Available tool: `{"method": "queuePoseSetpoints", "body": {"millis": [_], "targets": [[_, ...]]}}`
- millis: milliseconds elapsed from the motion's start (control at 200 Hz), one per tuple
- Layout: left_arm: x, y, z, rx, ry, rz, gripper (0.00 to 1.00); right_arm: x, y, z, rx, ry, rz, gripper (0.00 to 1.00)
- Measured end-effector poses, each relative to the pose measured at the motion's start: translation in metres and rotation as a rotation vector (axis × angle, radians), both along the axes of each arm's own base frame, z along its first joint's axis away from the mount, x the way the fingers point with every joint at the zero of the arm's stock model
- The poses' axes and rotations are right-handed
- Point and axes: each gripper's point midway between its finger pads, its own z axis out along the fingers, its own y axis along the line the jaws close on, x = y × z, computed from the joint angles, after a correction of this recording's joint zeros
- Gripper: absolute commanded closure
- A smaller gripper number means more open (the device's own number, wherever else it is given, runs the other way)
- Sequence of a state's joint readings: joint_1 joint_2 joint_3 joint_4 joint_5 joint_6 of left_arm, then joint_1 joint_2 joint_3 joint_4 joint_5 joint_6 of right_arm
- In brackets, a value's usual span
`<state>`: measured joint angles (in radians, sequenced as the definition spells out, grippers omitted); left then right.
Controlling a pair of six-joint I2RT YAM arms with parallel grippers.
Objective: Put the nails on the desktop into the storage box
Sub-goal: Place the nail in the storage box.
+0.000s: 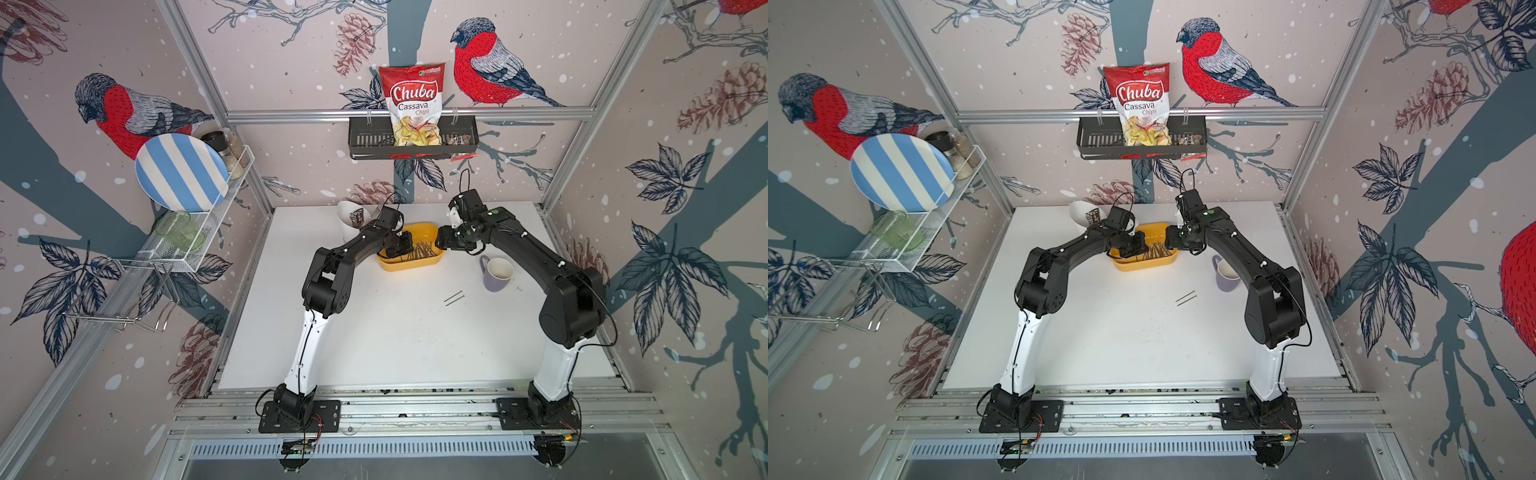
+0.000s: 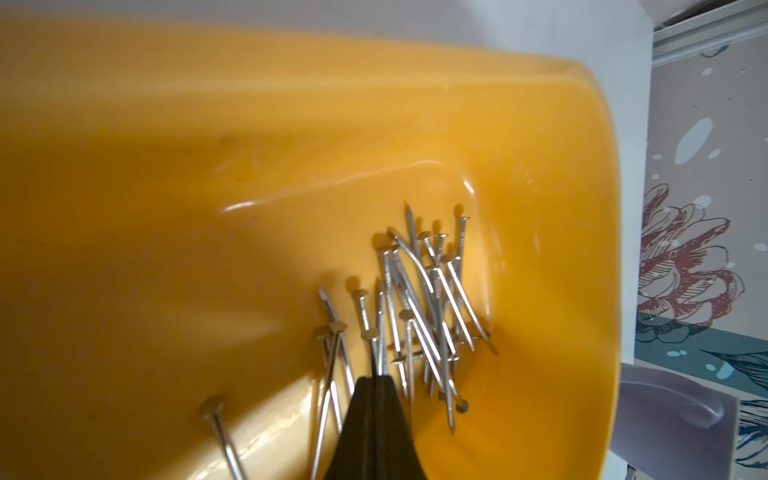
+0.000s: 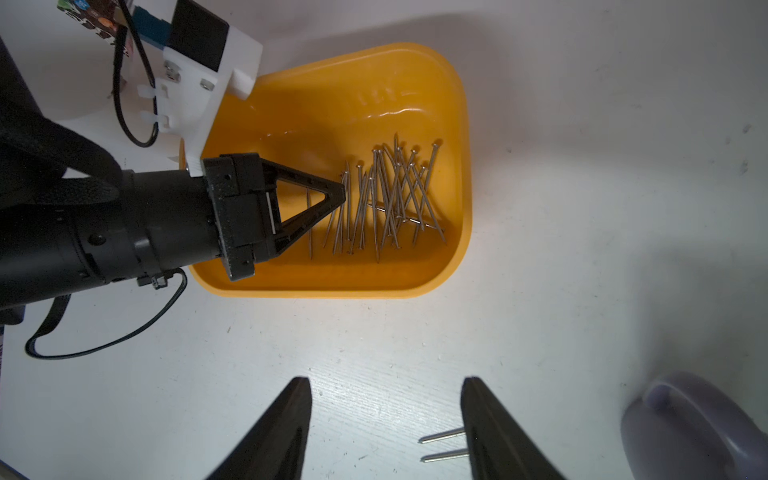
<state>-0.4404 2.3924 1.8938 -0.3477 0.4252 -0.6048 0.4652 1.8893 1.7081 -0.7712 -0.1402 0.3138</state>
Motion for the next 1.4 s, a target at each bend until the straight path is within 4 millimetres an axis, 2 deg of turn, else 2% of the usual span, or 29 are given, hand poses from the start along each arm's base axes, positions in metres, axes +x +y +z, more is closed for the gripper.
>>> {"method": "queuePoseSetpoints", "body": {"millis": [210, 255, 400, 490, 625, 820, 945, 1005, 1100, 1216, 1311, 1401], "targets": [[-0.008, 0.005, -0.010, 0.011, 0.023, 0.016, 1.00, -0.007, -0.004, -0.004, -0.006, 0.019, -0.001, 0.38], [-0.008, 0.005, -0.010, 0.009, 0.020, 0.016, 0.92, -0.010, -0.005, -0.004, -0.006, 0.021, -0.001, 0.38], [-0.010, 0.006, -0.007, 0.014, 0.017, 0.021, 0.75, -0.019, -0.009, 0.001, -0.001, 0.021, -0.003, 0.38], [-0.009, 0.006, 0.001, 0.014, 0.001, 0.023, 0.69, -0.027, -0.012, -0.001, 0.002, 0.030, -0.003, 0.38], [-0.012, -0.002, 0.029, 0.010, -0.059, -0.001, 0.61, -0.037, -0.016, -0.004, 0.014, 0.046, -0.016, 0.38], [-0.027, -0.021, 0.087, 0.024, -0.206, -0.085, 0.56, -0.044, -0.023, -0.004, 0.051, 0.047, -0.037, 0.38], [-0.055, -0.036, 0.120, 0.070, -0.313, -0.192, 0.55, -0.050, -0.032, 0.000, 0.094, 0.041, -0.076, 0.38], [-0.074, -0.044, 0.126, 0.095, -0.353, -0.261, 0.55, -0.053, -0.040, 0.003, 0.113, 0.036, -0.101, 0.38], [-0.107, -0.054, 0.120, 0.144, -0.380, -0.384, 0.54, -0.055, -0.060, 0.011, 0.164, 0.012, -0.171, 0.38], [-0.139, -0.065, 0.100, 0.198, -0.380, -0.526, 0.54, -0.057, -0.100, 0.017, 0.231, -0.019, -0.301, 0.37], [-0.158, -0.076, 0.086, 0.227, -0.378, -0.626, 0.54, -0.063, -0.135, 0.011, 0.284, -0.017, -0.406, 0.37], [-0.175, -0.088, 0.069, 0.255, -0.368, -0.714, 0.54, -0.072, -0.158, 0.004, 0.337, -0.002, -0.472, 0.37]]}}
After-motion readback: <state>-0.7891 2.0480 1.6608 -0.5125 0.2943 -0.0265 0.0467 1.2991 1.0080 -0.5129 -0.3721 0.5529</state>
